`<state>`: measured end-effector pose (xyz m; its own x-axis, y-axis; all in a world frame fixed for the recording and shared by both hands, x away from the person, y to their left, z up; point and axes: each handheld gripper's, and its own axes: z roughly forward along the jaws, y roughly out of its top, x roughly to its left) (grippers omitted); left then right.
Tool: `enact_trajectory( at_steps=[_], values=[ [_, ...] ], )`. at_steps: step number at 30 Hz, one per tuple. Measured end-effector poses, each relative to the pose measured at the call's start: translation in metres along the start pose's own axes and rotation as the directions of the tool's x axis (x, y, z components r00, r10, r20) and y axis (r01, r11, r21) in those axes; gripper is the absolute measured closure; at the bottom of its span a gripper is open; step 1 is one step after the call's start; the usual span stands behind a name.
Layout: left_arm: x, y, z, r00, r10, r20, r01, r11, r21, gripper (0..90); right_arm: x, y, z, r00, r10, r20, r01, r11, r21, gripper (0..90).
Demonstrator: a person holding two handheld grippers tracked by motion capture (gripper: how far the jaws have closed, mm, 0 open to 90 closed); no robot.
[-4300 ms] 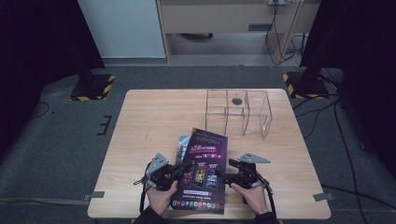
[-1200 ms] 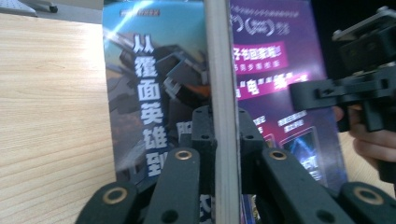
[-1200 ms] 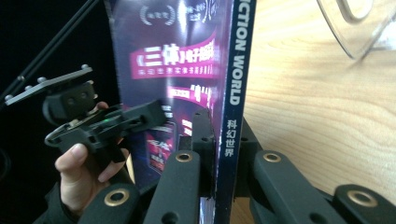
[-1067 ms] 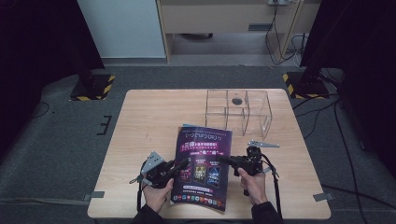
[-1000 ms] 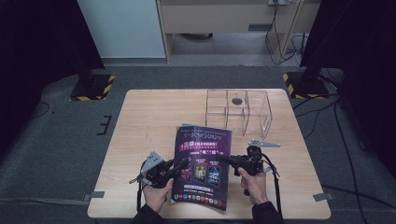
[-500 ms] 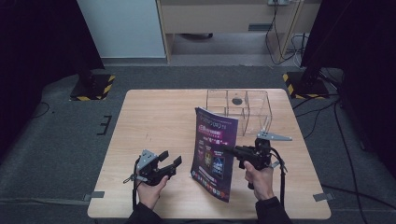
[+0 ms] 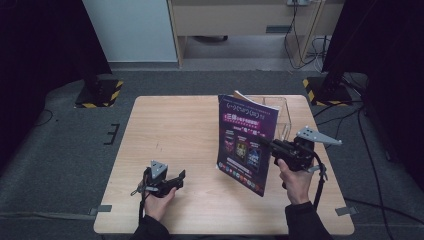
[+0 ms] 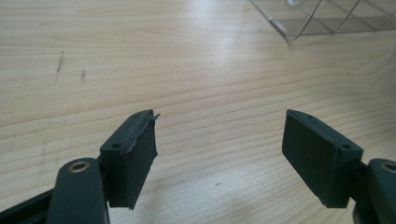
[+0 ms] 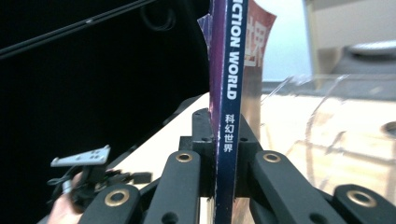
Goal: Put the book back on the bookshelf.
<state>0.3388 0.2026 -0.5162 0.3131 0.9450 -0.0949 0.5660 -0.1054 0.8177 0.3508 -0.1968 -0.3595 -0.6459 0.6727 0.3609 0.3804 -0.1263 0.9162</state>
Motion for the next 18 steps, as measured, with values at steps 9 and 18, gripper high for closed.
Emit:
enact_trajectory(
  at_steps=[9,18],
  values=[
    [0.002,-0.004,0.007,0.9983,0.027,-0.051,-0.024,0.9985,0.05,23.8,-0.008,0.02,-0.019,0.9951,-0.037,0.092,0.043,0.997,-0.069,84.3],
    [0.004,-0.009,0.016,0.9953,0.047,-0.084,-0.037,0.9928,0.114,22.5,-0.015,0.032,-0.033,0.9722,-0.075,0.222,0.103,0.987,-0.12,84.3]
  ],
)
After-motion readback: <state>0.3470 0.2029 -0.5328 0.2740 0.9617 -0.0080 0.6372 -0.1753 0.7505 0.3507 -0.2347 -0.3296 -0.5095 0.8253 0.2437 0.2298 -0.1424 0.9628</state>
